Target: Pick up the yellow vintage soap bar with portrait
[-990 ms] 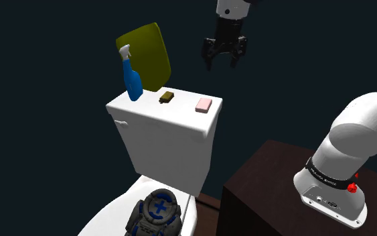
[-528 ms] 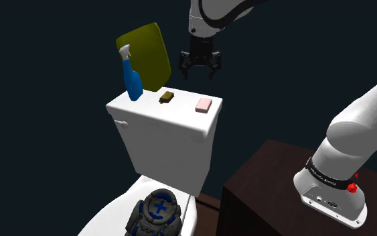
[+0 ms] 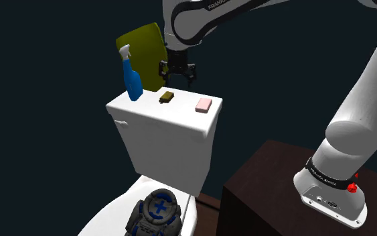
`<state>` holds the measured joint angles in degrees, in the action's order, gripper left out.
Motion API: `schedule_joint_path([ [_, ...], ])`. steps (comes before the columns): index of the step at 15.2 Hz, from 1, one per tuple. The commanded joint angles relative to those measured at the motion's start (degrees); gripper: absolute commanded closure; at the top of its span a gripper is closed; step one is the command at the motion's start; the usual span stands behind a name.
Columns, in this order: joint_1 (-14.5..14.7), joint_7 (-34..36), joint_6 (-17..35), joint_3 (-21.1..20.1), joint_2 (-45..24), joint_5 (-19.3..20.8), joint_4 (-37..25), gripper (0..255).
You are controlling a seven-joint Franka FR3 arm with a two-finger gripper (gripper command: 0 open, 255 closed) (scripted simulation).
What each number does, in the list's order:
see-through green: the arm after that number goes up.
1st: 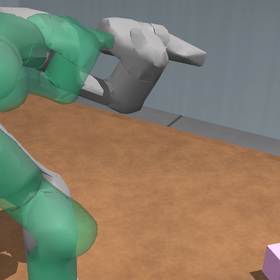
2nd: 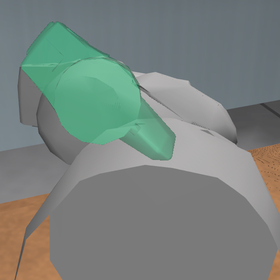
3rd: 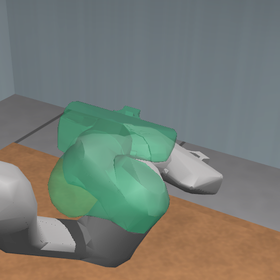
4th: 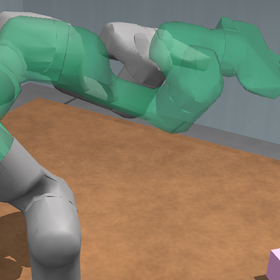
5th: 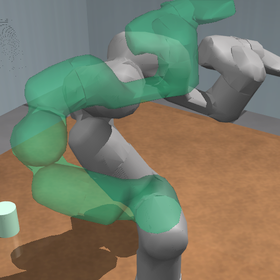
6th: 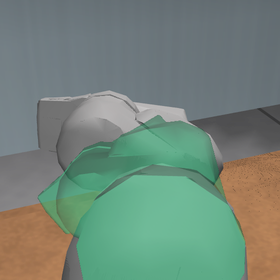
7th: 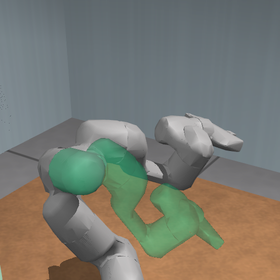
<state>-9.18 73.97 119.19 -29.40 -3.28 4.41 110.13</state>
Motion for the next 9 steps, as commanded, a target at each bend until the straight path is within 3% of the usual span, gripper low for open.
schedule_joint_path([
  [1,0.71,5.56,0.19,-0.05,-4.9,2.74,-3.8,0],
  [6,4.09,16.46,-0.89,2.18,-17.52,8.45,-15.66,0],
  [9,4.53,17.35,0.31,2.69,-18.87,9.02,-15.69,0],
])
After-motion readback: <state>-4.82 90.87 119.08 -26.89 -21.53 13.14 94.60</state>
